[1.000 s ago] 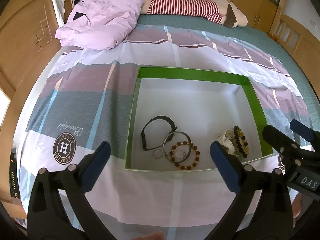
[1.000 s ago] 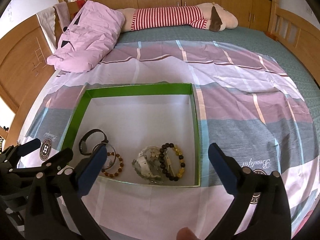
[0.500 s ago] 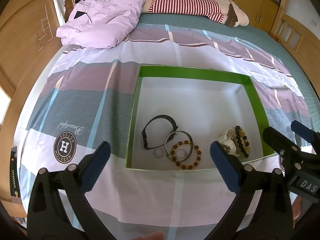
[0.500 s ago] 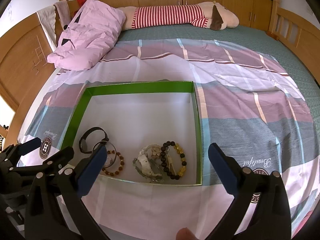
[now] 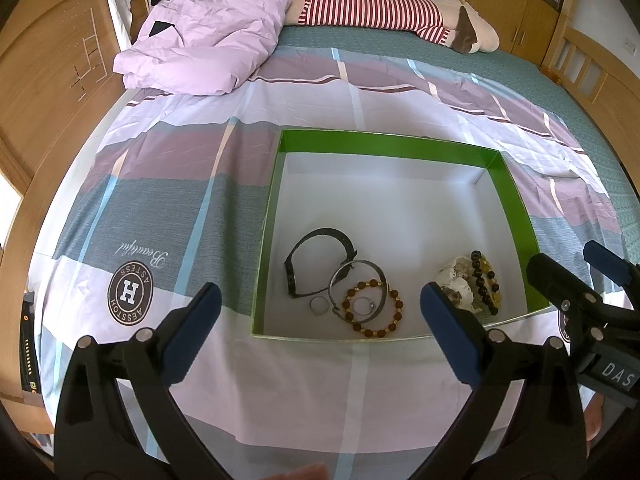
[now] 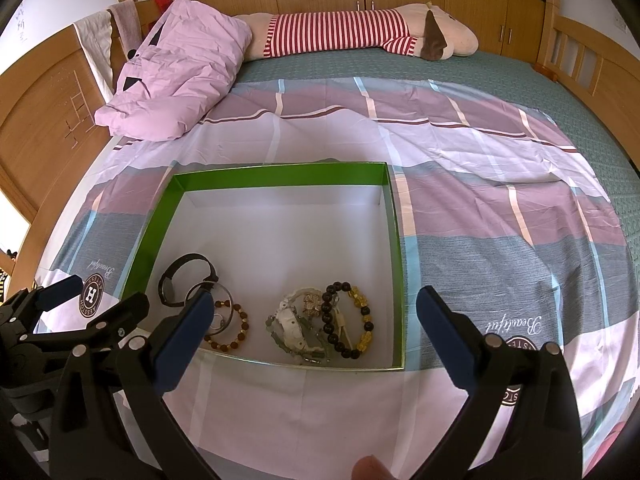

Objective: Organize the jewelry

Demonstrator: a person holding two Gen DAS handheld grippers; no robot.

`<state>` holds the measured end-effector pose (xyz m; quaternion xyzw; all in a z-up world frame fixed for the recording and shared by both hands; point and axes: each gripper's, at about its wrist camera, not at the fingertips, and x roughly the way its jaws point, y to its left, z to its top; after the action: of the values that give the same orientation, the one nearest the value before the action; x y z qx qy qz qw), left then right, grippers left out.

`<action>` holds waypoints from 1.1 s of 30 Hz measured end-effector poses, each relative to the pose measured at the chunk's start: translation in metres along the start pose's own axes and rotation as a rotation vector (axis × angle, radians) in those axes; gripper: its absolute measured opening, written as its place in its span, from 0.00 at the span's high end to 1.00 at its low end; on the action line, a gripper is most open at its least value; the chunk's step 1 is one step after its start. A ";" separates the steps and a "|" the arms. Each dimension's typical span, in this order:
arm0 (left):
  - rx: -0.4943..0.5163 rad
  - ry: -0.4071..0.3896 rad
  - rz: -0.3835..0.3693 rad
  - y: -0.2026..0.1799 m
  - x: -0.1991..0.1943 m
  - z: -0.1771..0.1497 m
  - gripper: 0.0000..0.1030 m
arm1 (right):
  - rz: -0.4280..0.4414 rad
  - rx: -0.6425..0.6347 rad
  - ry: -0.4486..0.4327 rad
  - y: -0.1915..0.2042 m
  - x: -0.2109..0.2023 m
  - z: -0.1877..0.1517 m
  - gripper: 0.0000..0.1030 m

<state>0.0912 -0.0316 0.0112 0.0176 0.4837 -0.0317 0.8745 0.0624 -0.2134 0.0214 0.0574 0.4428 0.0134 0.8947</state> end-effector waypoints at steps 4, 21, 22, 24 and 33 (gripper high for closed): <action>-0.002 0.003 0.001 0.001 0.000 -0.001 0.02 | -0.002 -0.005 -0.001 0.000 0.001 0.000 0.02; 0.001 0.008 0.013 0.001 0.003 -0.001 0.02 | -0.004 -0.009 -0.001 0.000 0.001 -0.001 0.02; 0.001 0.008 0.013 0.001 0.003 -0.001 0.02 | -0.002 -0.010 0.000 0.000 0.001 -0.001 0.02; 0.003 0.008 0.014 0.002 0.003 -0.001 0.02 | -0.003 -0.010 -0.001 0.000 0.001 -0.001 0.02; 0.003 0.010 0.017 0.003 0.004 -0.002 0.02 | -0.002 -0.013 0.000 0.000 0.002 -0.001 0.02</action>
<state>0.0919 -0.0284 0.0070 0.0229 0.4877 -0.0251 0.8723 0.0623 -0.2132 0.0193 0.0511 0.4426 0.0156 0.8951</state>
